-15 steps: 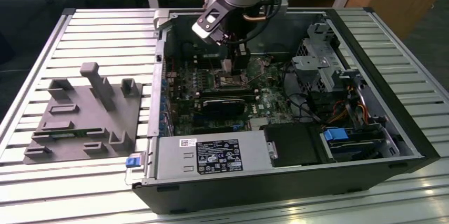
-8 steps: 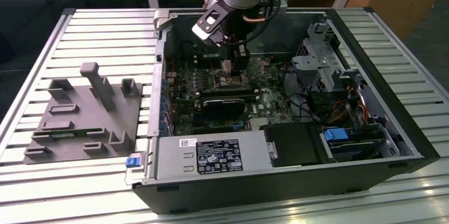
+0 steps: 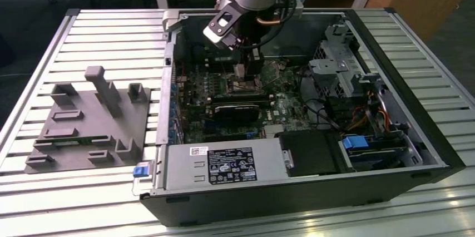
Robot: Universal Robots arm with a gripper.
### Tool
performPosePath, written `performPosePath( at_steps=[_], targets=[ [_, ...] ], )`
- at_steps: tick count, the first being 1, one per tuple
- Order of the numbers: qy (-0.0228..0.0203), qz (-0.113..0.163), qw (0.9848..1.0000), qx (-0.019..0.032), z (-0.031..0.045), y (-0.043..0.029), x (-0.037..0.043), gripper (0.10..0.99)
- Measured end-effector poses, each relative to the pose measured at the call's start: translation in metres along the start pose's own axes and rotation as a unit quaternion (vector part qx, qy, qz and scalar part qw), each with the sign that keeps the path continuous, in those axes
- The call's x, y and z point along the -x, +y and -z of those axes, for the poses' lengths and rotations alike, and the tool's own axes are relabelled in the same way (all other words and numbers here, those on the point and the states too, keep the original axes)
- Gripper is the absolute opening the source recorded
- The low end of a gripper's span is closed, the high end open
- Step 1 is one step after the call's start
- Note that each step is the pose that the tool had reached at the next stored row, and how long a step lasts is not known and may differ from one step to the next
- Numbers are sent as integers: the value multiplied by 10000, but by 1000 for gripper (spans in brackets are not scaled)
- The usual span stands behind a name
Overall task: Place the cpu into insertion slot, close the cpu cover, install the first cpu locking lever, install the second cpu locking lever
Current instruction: 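Place the cpu into insertion slot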
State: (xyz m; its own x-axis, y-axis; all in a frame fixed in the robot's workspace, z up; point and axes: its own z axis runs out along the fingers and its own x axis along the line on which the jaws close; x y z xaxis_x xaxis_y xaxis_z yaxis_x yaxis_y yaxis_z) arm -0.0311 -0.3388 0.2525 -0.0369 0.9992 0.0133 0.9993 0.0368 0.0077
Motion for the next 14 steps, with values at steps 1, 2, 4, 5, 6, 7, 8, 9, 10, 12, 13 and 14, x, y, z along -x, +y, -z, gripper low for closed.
performPosePath(
  at_steps=[1, 2, 4, 5, 6, 7, 8, 9, 10, 12, 13, 14],
  targets=[
    [-1, 0, 10000, 0, -3, 0, -1, 541],
    [0, 0, 10000, 0, -6, 0, -2, 541],
    [-1, 0, 10000, 0, -12, 0, -4, 541],
    [-2, 0, 10000, 0, -14, 0, -4, 541],
    [-2, 0, 10000, 0, -16, 0, -5, 541],
    [-1, 0, 10000, 0, -19, 0, -6, 541],
    [-1, 0, 10000, 0, -21, 0, -6, 541],
    [-1, 0, 10000, 0, -23, 0, -7, 541],
    [-1, 0, 10000, 0, -26, 0, -7, 541],
    [-1, 0, 10000, 0, -30, 0, -9, 541],
    [-1, 0, 10000, 0, -31, 0, -10, 541],
    [-1, 0, 10000, 0, -33, 0, -11, 541]
  ],
)
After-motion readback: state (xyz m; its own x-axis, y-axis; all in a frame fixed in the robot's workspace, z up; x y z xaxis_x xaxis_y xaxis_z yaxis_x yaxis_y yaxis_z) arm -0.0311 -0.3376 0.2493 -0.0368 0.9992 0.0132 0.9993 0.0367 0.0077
